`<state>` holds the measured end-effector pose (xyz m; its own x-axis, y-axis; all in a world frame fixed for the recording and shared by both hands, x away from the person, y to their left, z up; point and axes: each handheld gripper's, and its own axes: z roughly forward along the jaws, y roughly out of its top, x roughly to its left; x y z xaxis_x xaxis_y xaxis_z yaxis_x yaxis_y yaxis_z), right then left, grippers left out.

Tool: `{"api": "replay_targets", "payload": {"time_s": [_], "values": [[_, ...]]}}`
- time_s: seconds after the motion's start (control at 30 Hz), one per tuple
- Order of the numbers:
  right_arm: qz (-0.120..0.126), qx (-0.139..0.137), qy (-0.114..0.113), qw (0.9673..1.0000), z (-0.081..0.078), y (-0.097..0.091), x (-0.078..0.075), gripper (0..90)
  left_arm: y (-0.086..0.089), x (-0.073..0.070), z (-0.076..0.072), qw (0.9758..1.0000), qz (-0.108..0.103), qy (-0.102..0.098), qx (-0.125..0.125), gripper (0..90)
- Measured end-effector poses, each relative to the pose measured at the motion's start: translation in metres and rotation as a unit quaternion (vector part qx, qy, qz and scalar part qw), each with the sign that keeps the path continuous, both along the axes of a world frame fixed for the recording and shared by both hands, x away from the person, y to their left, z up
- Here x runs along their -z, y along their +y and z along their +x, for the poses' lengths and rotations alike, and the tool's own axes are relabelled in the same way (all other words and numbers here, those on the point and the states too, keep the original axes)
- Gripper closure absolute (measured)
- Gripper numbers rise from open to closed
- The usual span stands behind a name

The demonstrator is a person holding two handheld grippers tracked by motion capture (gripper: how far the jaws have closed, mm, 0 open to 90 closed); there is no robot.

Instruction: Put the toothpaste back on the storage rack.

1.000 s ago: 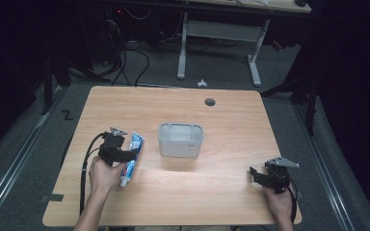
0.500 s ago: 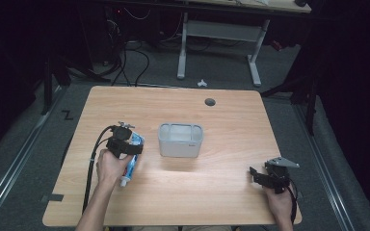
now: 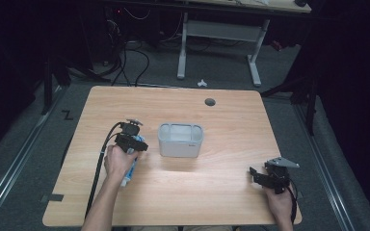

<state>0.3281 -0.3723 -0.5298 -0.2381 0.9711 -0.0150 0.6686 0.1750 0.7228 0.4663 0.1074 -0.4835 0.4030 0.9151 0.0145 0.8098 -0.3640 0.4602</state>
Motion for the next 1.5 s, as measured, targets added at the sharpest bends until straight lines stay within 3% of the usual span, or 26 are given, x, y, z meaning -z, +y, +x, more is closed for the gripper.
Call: {"api": "replay_targets", "payload": {"time_s": [0.17,0.3,0.6,0.8,1.13,1.27,1.33,1.5], "values": [[0.0,-0.001,0.0,1.0,0.0,0.0,0.0,30.7,-0.001,0.007,0.005,0.9998,0.012,0.012,-0.01,36.0],[0.0,-0.001,0.001,1.0,0.0,0.0,0.0,30.7,-0.003,0.011,0.005,0.9995,0.03,0.009,-0.009,42.0],[0.0,-0.001,0.001,1.0,0.0,0.0,0.0,30.7,0.001,0.011,0.008,0.9996,0.014,0.021,-0.014,43.9],[0.0,-0.001,0.001,1.0,0.0,0.0,0.0,30.7,-0.001,0.01,0.009,0.9992,0.03,0.027,-0.009,46.0],[0.0,-0.001,0.001,1.0,0.0,0.0,0.0,30.7,0.003,0.009,0.012,0.9987,0.021,0.041,-0.02,48.9],[0.0,-0.001,0.001,1.0,0.0,0.0,0.0,30.7,0.004,0.009,0.012,0.9981,0.034,0.047,-0.021,53.3],[0.001,-0.001,0.001,1.0,0.0,0.0,0.0,30.7,0.008,0.009,0.012,0.9981,0.023,0.051,-0.025,54.5],[0.001,-0.001,0.001,1.0,0.0,0.0,0.0,30.7,0.008,0.009,0.012,0.9981,0.024,0.05,-0.026,56.0]]}}
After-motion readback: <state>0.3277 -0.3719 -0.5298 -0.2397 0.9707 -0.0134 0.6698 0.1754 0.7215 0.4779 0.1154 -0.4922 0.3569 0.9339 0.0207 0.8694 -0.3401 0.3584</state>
